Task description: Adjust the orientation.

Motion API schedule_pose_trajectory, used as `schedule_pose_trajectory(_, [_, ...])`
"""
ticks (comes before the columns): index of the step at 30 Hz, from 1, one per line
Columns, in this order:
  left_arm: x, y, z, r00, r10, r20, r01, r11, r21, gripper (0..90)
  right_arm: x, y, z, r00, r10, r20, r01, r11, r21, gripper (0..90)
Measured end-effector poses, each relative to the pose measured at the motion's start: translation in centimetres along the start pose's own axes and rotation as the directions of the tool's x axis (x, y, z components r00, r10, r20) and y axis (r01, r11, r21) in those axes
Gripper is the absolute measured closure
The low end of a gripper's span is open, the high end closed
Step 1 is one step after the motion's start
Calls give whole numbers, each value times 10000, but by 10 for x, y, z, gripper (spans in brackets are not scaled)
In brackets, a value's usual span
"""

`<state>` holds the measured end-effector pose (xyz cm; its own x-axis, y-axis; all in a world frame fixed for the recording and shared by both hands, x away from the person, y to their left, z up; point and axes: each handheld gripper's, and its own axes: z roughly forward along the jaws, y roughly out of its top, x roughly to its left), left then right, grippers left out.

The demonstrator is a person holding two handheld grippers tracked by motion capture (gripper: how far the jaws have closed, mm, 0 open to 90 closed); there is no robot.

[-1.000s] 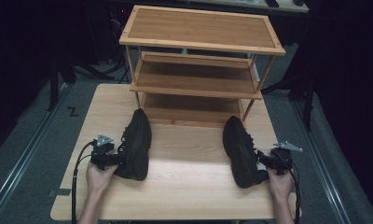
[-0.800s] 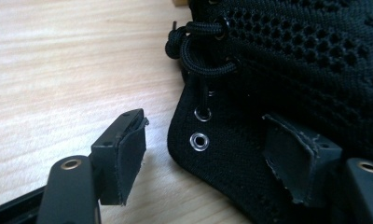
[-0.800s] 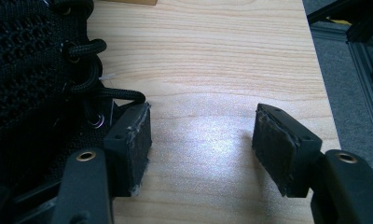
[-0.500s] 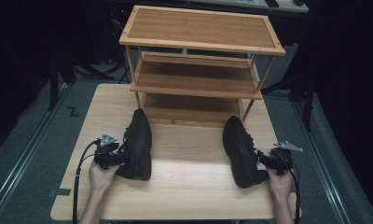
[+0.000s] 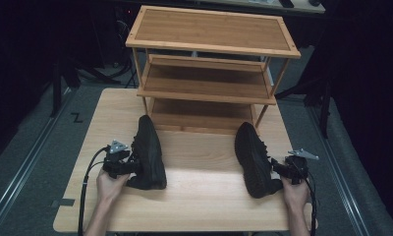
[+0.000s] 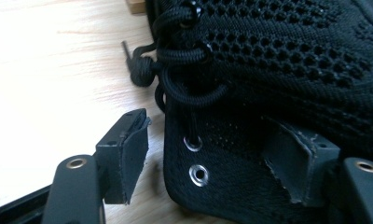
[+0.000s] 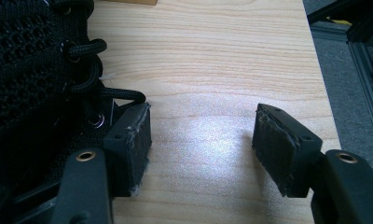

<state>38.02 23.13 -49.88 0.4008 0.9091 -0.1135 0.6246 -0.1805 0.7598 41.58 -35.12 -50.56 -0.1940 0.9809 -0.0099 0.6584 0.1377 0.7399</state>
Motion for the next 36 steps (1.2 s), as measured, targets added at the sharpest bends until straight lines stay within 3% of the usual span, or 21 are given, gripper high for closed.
schedule_pose_trajectory(6, [-9,4,4,9995,208,244,-210,9998,73,299,0,0,0,10000,20,-8,-20,10000,6,373])
schedule_pose_trajectory(13, [-14,7,7,9987,152,491,-145,9998,-145,309,0,0,0,10000,25,-19,-25,10000,4,372])
schedule_pose_trajectory(20, [-20,15,6,9983,439,396,-427,9986,-298,321,0,0,0,10000,25,-21,-25,10000,6,372])
schedule_pose_trajectory(29, [-28,23,9,9970,526,574,-486,9965,-682,365,0,0,0,10000,25,-25,-25,10000,4,372])
schedule_pose_trajectory(36, [-37,34,14,9953,832,496,-796,9944,-692,406,0,0,0,10000,29,-38,-29,10000,-1,372])
